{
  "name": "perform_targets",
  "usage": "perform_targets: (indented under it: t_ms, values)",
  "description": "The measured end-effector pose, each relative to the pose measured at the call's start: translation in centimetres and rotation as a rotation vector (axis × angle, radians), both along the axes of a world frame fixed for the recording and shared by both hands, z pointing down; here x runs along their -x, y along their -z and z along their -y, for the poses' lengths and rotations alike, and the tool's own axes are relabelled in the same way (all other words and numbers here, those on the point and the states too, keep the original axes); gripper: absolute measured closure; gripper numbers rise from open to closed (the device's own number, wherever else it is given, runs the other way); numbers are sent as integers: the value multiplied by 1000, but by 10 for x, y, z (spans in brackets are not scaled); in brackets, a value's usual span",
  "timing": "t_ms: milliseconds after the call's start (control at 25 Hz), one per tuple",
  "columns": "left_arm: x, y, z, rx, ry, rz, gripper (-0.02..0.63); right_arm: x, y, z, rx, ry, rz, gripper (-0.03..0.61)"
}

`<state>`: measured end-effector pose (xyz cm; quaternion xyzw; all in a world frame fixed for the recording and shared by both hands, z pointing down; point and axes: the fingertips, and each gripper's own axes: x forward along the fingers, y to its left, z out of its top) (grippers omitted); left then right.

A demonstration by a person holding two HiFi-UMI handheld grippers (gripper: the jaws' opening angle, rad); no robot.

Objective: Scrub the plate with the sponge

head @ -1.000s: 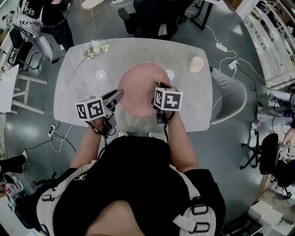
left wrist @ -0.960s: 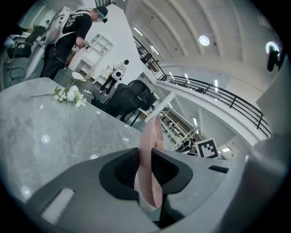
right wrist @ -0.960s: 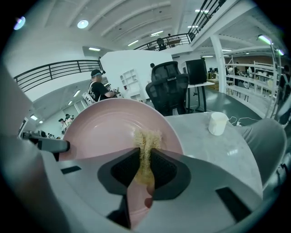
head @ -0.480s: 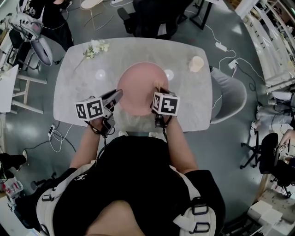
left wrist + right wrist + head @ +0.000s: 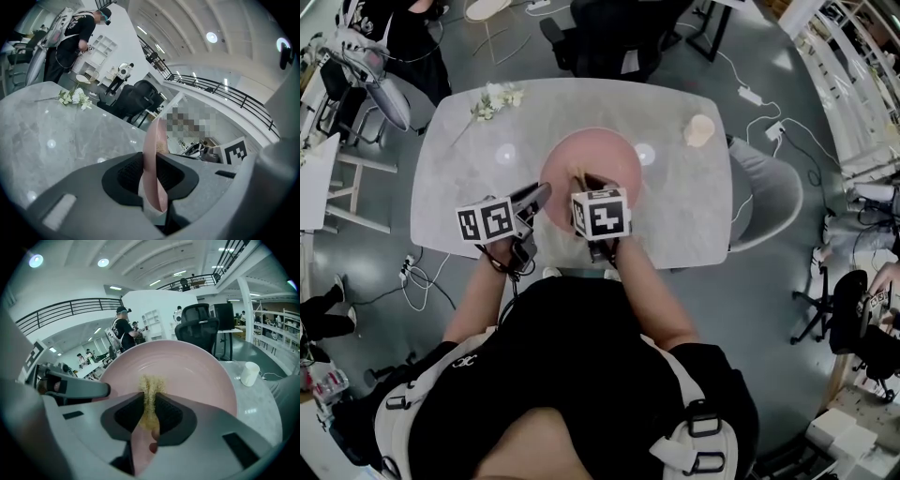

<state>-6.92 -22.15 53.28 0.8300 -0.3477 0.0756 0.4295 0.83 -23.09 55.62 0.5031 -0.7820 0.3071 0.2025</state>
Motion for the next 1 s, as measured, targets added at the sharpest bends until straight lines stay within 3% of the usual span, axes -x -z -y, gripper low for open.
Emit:
perform_targets:
  t_ms: [400,680,1000]
  values:
    - [26,0,13,18,137,-62,540,47,-4,-23,2,173,18,505]
    - [32,9,14,11,156,-96,541,30,-11,-27,31,123,30,505]
    - [34,11,11,14,159,-108,540,-21,-28,-23,46,-3,-81,505]
